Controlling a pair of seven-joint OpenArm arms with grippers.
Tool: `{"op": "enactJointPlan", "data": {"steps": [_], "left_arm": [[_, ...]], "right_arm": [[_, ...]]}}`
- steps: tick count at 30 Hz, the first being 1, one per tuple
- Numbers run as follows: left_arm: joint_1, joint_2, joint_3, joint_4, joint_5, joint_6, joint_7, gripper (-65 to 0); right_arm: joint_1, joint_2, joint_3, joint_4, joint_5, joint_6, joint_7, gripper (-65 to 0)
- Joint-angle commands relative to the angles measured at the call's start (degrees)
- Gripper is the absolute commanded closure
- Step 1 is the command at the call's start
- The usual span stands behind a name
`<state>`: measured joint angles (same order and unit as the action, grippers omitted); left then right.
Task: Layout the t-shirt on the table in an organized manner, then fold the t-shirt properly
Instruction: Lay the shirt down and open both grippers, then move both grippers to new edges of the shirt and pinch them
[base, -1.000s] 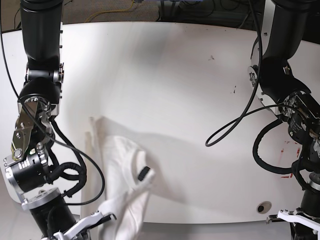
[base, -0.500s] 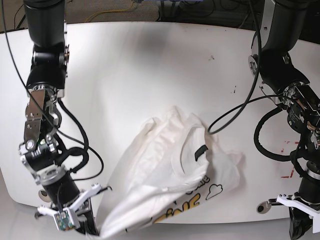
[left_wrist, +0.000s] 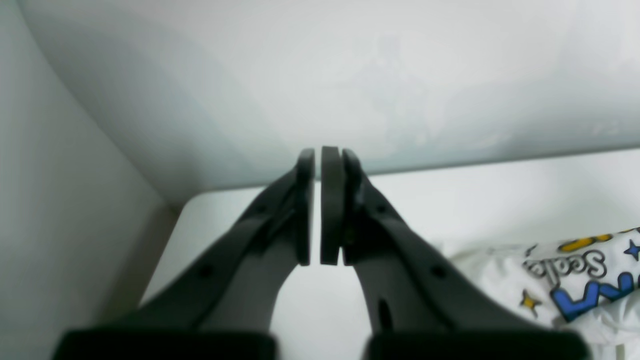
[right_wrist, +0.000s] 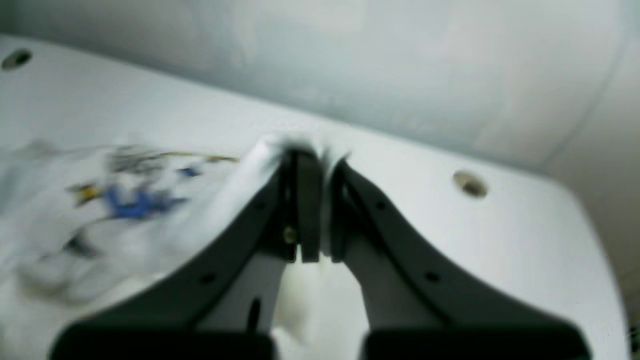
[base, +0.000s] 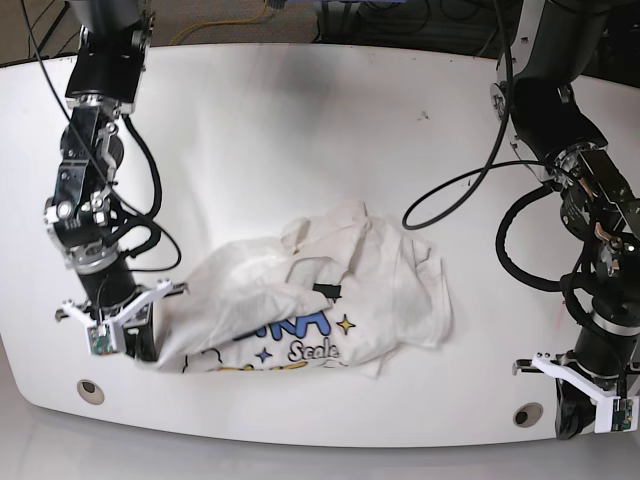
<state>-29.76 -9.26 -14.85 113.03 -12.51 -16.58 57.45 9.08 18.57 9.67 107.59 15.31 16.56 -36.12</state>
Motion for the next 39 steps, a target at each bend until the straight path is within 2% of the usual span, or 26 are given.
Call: {"op": "enactJointPlan", "data": {"steps": [1,5,11,14,16,20,24,31,39], "left_arm": [[0.09,-0.46,0.04,0.77,-0.28,-0.08,-1.85,0.0],[2.46,-0.46,-0.14,0.77,-0.28,-0.08,-1.85,0.0],[6.95,-0.46,-0.23,0.77,-0.28,-0.08,-3.52,0.0],[9.23,-0.46,-0.23,0.77,-0.28,-0.08,-5.36,0.0],[10.55,-0.46,-0.23,0.77,-0.28,-0.08,-5.98,0.0],[12.84,-0.46,-0.31,0.77,-0.28,-0.08,-6.33,0.0],[15.03,-0.46,-0.49,0.77,-0.19,-0.08,-6.33,0.0],[19.78,-0.55,-5.68,0.59,-0.10,-0.08,-6.33,0.0],[23.65,-0.55,-10.51,-1.08,-0.10,-0.08,-6.33,0.0]], "right_arm": [[-2.09,-0.59,1.27,1.11,0.47,0.01,2.05,-2.7],[-5.61,-2.79,2.42,1.11,0.29,-0.42,2.05,-15.2],[-9.92,-6.04,6.02,1.11,0.21,-0.51,2.05,-45.2],[-11.41,-6.57,6.46,1.11,-0.94,-0.25,2.05,-54.5],[-12.64,-6.74,6.55,1.11,-1.46,-0.25,2.05,-58.0],[-15.37,-7.09,6.90,1.46,-1.38,-0.16,2.05,-59.0],[-18.36,-9.03,7.08,2.69,-1.38,0.01,2.05,-59.0],[-22.40,-12.37,5.14,7.00,-1.38,0.01,2.14,-59.0],[-21.17,-12.63,1.27,5.60,-1.38,0.01,2.14,-59.0]]}}
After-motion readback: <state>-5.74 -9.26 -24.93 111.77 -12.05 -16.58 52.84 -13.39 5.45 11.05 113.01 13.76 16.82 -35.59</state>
